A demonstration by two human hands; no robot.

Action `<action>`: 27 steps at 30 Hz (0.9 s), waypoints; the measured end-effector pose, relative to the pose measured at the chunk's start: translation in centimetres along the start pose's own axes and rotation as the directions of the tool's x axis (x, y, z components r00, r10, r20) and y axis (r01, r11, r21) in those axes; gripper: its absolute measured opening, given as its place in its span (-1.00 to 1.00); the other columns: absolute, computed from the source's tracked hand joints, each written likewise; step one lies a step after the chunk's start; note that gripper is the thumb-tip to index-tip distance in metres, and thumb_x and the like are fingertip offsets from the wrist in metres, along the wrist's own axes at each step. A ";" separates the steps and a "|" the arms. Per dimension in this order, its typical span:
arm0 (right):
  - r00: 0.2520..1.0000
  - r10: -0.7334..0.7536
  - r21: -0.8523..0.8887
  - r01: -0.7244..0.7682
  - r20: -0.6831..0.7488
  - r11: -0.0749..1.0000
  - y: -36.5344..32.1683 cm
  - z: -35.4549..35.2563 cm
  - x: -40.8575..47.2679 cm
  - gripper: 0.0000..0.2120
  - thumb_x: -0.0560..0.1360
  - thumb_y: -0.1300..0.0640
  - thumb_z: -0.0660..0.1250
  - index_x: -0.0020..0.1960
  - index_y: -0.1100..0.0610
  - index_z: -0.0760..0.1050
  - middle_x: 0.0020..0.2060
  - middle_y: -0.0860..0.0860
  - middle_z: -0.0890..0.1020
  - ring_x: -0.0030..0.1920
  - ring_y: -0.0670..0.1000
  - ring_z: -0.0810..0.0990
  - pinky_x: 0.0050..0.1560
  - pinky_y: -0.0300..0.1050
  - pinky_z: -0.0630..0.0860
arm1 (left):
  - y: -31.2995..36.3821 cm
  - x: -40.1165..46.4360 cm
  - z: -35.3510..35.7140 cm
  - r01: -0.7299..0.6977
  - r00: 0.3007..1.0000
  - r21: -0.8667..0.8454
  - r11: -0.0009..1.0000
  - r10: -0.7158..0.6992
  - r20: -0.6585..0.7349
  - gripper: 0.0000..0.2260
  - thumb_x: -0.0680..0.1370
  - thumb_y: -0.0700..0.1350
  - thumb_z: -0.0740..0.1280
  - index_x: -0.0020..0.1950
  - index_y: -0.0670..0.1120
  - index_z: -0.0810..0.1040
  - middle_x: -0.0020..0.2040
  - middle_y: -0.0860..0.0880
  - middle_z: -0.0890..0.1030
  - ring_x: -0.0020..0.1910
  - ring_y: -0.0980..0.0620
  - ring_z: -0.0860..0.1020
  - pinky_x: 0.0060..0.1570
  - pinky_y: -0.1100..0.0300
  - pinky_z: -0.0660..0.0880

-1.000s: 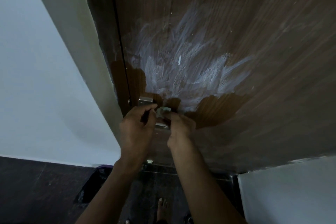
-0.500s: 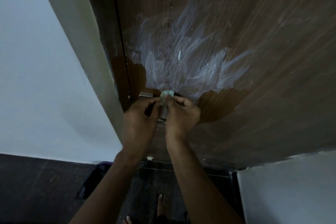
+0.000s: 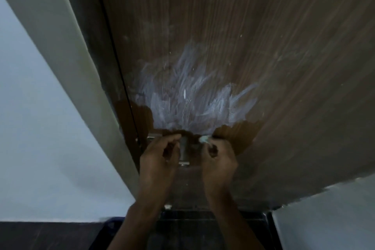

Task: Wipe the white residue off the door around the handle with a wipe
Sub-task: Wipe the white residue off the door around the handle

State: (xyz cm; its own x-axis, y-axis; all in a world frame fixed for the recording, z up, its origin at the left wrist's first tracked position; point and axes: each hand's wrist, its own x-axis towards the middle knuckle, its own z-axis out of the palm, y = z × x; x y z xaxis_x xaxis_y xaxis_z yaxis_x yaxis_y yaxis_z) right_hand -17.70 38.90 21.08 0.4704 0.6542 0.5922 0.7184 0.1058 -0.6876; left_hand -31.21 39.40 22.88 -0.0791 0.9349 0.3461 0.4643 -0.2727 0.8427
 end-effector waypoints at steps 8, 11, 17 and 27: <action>0.996 -0.071 0.104 0.065 0.059 0.992 -1.1 1.1 0.4 -0.87 0.47 0.37 0.45 0.02 0.31 0.66 -0.01 0.05 0.65 0.02 -0.15 0.60 0.10 -0.33 0.56 | 0.1 0.0 0.3 0.012 0.999 -0.037 0.999 -0.010 0.039 -0.75 0.58 -0.17 0.35 0.21 0.08 0.63 0.09 0.22 0.62 0.07 0.30 0.57 0.04 0.47 0.46; 0.960 -0.088 0.190 0.038 0.266 0.981 -1.5 2.3 -1.0 -0.89 0.54 0.39 0.35 0.03 0.34 0.63 -0.02 0.03 0.63 0.05 -0.07 0.62 0.09 -0.25 0.57 | 0.8 -0.1 0.5 0.003 0.998 -0.048 0.999 0.000 0.059 -0.76 0.59 -0.17 0.35 0.20 0.06 0.64 0.09 0.19 0.64 0.08 0.30 0.58 0.03 0.52 0.43; 0.994 -0.098 0.054 0.101 -0.053 0.993 2.3 -0.1 0.7 -0.87 0.43 0.35 0.50 -0.03 0.27 0.66 -0.06 0.12 0.66 -0.04 -0.10 0.61 0.06 -0.42 0.54 | 0.6 -0.8 0.1 0.024 1.000 -0.018 1.000 -0.024 -0.016 -0.79 0.59 -0.12 0.35 0.15 0.15 0.62 0.04 0.27 0.59 0.04 0.38 0.53 -0.05 0.58 0.39; 0.995 -0.075 0.058 0.071 0.066 0.996 4.2 1.0 -1.3 -0.86 0.44 0.37 0.50 -0.01 0.27 0.66 -0.06 0.13 0.67 -0.04 0.02 0.67 0.03 -0.17 0.63 | 0.7 -1.5 0.2 0.042 0.999 -0.024 0.999 -0.042 -0.001 -0.78 0.59 -0.13 0.36 0.16 0.13 0.63 0.02 0.35 0.56 0.04 0.35 0.55 -0.05 0.55 0.43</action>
State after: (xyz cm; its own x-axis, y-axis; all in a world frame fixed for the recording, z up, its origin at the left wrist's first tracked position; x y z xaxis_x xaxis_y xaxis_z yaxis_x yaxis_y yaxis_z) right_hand -15.80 39.24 16.96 0.3804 0.6921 0.6134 0.7189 0.1959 -0.6669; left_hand -30.58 37.86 22.89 -0.0995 0.9452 0.3110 0.4389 -0.2388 0.8662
